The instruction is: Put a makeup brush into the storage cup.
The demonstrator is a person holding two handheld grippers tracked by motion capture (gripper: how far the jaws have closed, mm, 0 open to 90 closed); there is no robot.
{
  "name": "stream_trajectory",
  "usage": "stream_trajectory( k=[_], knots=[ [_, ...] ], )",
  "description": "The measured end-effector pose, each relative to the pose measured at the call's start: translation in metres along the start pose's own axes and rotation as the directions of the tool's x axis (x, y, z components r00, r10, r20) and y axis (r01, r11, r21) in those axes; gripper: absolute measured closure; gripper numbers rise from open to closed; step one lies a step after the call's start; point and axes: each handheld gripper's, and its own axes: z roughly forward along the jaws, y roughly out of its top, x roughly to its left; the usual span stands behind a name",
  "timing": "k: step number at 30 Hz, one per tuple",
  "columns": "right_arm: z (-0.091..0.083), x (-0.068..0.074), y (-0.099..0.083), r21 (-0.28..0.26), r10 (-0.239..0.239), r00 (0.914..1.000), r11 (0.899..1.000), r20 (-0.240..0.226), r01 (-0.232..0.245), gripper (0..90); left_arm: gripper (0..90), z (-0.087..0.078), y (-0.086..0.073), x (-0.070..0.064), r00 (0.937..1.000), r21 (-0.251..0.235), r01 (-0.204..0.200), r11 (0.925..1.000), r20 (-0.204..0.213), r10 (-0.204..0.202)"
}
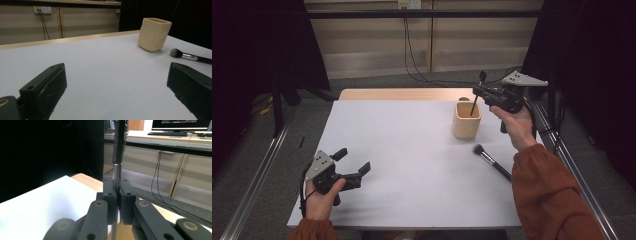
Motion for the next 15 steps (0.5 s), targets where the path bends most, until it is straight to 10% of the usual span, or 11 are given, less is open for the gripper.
stream_trajectory(
  k=[15],
  knots=[
    [0.022, -0.013, -0.004, 0.014, 0.013, 0.9994, 1.000, 0.032, -0.014, 85.7, 2.8, -0.001, 0.000, 0.000, 0.9999, 0.006, -0.014, 0.9999, -0.010, 0.014]
  ],
)
